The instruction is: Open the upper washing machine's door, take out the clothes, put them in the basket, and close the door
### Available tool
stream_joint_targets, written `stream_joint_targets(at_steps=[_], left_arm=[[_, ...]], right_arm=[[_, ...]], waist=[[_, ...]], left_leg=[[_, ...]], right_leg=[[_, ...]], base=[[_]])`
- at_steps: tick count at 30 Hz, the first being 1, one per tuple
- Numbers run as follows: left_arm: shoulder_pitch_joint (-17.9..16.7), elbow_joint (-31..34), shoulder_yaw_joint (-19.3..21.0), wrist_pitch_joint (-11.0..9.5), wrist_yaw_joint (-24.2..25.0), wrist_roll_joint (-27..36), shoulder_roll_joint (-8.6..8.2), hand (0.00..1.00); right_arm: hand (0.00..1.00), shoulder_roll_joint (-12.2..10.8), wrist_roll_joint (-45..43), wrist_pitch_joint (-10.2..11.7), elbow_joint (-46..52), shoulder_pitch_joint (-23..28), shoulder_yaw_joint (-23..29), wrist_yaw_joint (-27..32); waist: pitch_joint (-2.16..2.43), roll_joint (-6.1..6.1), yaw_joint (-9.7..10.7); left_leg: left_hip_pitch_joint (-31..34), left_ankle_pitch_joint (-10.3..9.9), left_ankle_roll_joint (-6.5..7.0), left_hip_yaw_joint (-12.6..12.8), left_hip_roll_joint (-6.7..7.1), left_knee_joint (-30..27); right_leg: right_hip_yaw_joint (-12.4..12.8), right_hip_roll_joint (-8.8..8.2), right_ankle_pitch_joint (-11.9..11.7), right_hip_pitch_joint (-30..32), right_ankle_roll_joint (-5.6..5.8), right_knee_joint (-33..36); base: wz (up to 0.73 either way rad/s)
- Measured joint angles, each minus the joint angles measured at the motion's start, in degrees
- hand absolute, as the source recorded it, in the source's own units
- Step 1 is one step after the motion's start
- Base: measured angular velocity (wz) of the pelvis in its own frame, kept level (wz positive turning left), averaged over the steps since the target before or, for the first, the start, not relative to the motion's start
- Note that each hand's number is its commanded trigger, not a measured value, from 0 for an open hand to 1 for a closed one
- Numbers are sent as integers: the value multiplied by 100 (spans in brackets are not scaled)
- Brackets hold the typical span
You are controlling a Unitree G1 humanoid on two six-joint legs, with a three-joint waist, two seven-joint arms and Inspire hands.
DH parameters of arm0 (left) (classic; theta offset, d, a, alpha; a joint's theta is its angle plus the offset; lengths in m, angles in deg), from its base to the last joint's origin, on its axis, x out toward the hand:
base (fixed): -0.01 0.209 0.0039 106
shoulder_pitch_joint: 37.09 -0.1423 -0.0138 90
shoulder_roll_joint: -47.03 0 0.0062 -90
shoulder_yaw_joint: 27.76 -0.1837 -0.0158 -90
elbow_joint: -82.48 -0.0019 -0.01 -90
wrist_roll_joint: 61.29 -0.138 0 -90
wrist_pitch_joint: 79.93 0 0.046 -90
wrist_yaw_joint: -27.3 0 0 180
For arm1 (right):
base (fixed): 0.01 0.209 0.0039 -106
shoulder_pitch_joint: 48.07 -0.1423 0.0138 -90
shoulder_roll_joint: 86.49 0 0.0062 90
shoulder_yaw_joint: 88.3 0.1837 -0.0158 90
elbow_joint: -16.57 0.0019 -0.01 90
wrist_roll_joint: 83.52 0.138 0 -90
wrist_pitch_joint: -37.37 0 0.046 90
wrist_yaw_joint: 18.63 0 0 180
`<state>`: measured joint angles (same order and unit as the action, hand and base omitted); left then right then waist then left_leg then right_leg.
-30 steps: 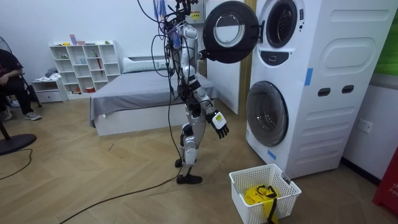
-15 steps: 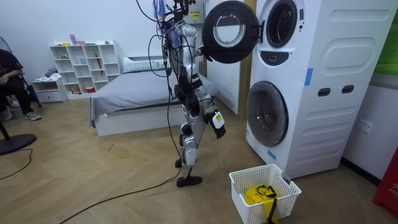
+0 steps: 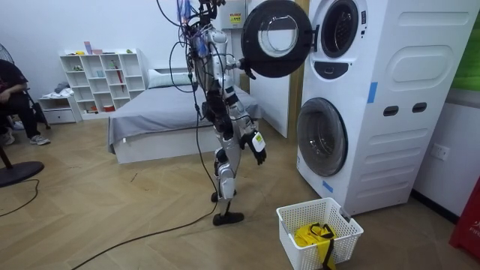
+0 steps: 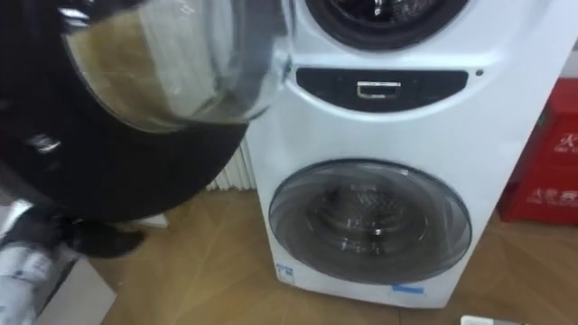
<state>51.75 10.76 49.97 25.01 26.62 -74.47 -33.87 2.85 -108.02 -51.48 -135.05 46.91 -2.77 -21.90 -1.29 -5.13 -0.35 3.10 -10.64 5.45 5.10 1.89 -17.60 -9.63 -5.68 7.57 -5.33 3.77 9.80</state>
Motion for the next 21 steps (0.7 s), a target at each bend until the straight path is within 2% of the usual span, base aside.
stream_joint_targets(at_steps=[2, 4, 5, 6, 7, 8, 9, 11, 13, 16, 18, 21], left_arm=[[171, 311, -313, -24, 403, 11, -167, 0], [353, 365, -401, -46, 606, 14, -258, 0], [474, 421, -418, -156, 743, 20, -321, 0], [527, 426, -429, -262, 803, 44, -364, 0], [624, 430, -436, -497, 921, 151, -460, 0], [744, 433, -499, -701, 1044, 250, -554, 0], [844, 435, -620, -857, 1182, 252, -674, 0], [874, 434, -789, -1032, 1456, 254, -822, 0], [874, 413, -944, -1119, 1759, 262, -893, 0], [861, 387, -1100, -1125, 2145, 389, -890, 0], [861, 311, -1236, -1128, 2321, 448, -897, 0], [847, 231, -1398, -1127, 2451, 448, -917, 0]], right_arm=[[0, -5, 5, 8, -17, -114, -112, 85], [0, 5, 76, 4, -68, -121, -109, 157], [0, 4, 141, 2, -83, -115, -108, 197], [0, 5, 188, -1, -85, -104, -110, 204], [0, -8, 230, -19, -89, -90, -112, 204], [0, -23, 330, -45, -88, -90, -144, 210], [0, -32, 438, -77, -90, -89, -205, 211], [0, -53, 475, -87, -84, -91, -352, 215], [0, -87, 457, -87, -83, -98, -364, 212], [0, -98, 389, -96, -119, -101, -405, 180], [0, -130, 359, -114, -291, -135, -565, 188], [0, -160, 285, -146, -303, -145, -632, 184]], waist=[[18, -19, 150], [68, -55, 259], [79, -65, 349], [77, -16, 380], [149, -43, 462], [158, -37, 544], [150, -18, 565], [150, 32, 652], [139, 65, 669], [101, 120, 793], [66, 171, 798], [51, 191, 785]], left_leg=[[48, 33, 40, 87, -6, 4], [64, 90, 4, 154, -12, 37], [28, 107, 0, 211, -17, 76], [16, 114, 0, 235, -17, 106], [6, 135, 25, 269, -18, 141], [-87, 143, 16, 321, -17, 219], [-209, 154, 0, 412, -26, 311], [-350, 166, -24, 501, -34, 416], [-440, 161, -52, 582, -61, 472], [-494, 126, -101, 595, -77, 501], [-491, 88, -149, 609, -117, 502], [-459, 43, -199, 619, -155, 499]], right_leg=[[25, -19, -38, 87, 19, -13], [79, -21, -24, 164, 50, -13], [122, -21, -20, 179, 72, -12], [148, -22, -19, 193, 75, -12], [180, -21, -23, 215, 73, -9], [219, -22, -21, 186, 72, -11], [307, -15, -16, 147, 63, -18], [332, -15, 23, 94, 43, -6], [350, -4, 35, 78, 23, -13], [353, 18, 69, 36, -31, -16], [398, 69, 89, 45, -58, -14], [443, 114, 113, 87, -99, -11]], base=[[-23], [-21], [-29], [-26], [-24], [-36], [-34], [-26], [-22], [-2], [-3], [-12]])
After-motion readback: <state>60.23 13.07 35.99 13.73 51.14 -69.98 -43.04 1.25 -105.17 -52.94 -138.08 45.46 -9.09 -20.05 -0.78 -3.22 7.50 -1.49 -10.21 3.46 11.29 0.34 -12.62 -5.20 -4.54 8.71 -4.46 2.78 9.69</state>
